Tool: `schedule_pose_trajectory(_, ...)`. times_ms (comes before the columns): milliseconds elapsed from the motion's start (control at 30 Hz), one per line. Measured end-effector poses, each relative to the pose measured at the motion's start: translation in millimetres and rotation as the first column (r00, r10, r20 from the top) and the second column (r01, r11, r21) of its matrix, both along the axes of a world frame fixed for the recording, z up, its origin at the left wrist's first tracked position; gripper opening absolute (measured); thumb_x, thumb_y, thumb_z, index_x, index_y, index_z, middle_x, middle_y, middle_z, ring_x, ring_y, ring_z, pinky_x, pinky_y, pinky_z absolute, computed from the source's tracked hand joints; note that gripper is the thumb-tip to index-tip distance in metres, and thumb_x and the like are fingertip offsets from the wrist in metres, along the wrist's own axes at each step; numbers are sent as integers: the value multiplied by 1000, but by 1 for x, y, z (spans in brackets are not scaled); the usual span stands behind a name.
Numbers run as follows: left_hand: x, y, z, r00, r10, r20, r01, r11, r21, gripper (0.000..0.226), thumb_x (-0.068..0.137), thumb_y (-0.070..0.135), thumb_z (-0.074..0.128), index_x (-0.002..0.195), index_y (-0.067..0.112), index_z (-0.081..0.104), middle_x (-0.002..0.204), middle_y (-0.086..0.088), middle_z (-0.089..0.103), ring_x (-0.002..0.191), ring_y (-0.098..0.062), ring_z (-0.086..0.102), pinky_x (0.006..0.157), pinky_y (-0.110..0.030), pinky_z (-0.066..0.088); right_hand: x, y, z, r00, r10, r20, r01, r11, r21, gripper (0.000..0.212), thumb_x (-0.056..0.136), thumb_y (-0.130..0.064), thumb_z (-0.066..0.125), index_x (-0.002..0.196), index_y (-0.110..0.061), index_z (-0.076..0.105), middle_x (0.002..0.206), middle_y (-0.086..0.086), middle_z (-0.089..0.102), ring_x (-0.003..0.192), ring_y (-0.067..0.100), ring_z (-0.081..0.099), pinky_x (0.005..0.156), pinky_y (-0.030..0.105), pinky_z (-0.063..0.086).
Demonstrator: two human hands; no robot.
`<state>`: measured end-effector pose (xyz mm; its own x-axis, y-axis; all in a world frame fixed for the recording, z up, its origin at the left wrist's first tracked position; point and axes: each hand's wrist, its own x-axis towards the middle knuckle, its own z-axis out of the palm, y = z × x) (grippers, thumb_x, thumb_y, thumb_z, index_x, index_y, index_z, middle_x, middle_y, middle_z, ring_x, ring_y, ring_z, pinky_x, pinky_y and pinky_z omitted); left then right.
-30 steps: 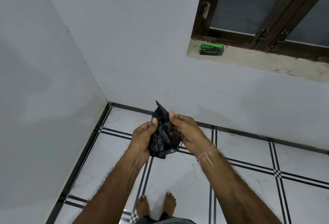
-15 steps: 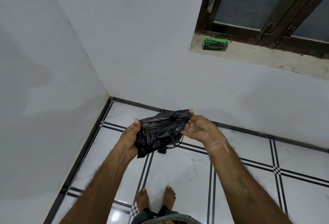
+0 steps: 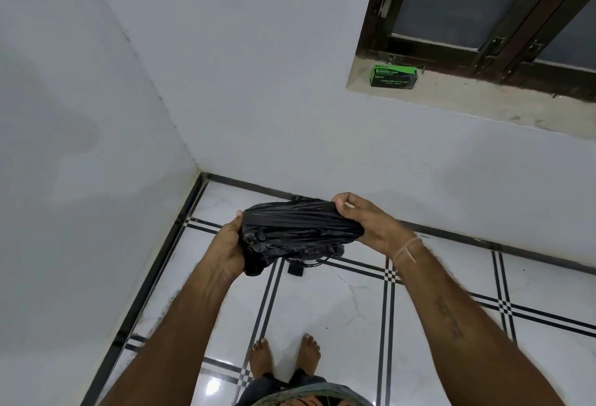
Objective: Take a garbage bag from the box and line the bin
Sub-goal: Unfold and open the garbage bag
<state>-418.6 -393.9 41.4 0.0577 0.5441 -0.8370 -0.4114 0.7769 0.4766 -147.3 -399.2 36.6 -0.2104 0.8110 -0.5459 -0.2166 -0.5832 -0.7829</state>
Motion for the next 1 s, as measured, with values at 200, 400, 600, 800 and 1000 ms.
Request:
schedule_pose_trajectory(200, -1, 8, 2, 983, 167, 77, -165, 986, -31, 47, 104, 51, 43, 102, 9, 66, 102, -17, 68, 88, -35, 64, 63, -54, 49, 7, -5, -11, 974, 198, 113, -196, 980, -26, 21, 94, -10, 70, 115, -9, 64, 86, 2, 67, 81, 14, 62, 77, 24, 54)
schedule_pose_trajectory(400, -5, 4, -10, 959, 269, 84, -274, 960, 57, 45, 106, 47, 39, 125, 14, 61, 122, -14, 64, 90, -30, 65, 64, -49, 49, -5, -7, -12, 878, 246, 410, -184, 965, -186, 28, 94, -38, 70, 98, -10, 72, 94, 4, 75, 88, 12, 59, 76, 31, 39)
schedule_pose_trajectory(600, 5, -20, -27, 977, 200, 79, -203, 978, 37, 53, 105, 51, 39, 129, 10, 63, 121, -17, 70, 99, -34, 69, 64, -43, 58, -21, 10, -10, 889, -449, -87, 363, 809, -461, 31, 107, -32, 49, 85, -18, 65, 77, 11, 77, 65, 28, 77, 54, 49, 62)
schedule_pose_trajectory(800, -15, -9, -38, 935, 341, 98, -341, 940, -16, 42, 111, 37, 34, 104, 8, 63, 127, -19, 62, 92, -31, 64, 67, -48, 50, -10, 0, -10, 835, -444, -325, 364, 889, -278, 26, 98, -31, 62, 112, -9, 66, 108, 18, 73, 97, 34, 74, 72, 50, 64)
schedule_pose_trajectory(1000, -35, 9, -32, 930, 325, 172, -333, 943, 19, 49, 109, 43, 33, 141, 13, 53, 128, -20, 61, 113, -44, 60, 83, -66, 47, 12, -16, -32, 988, 124, 95, -124, 992, -4, 29, 99, -26, 60, 116, -7, 72, 116, 13, 75, 108, 30, 68, 93, 40, 57)
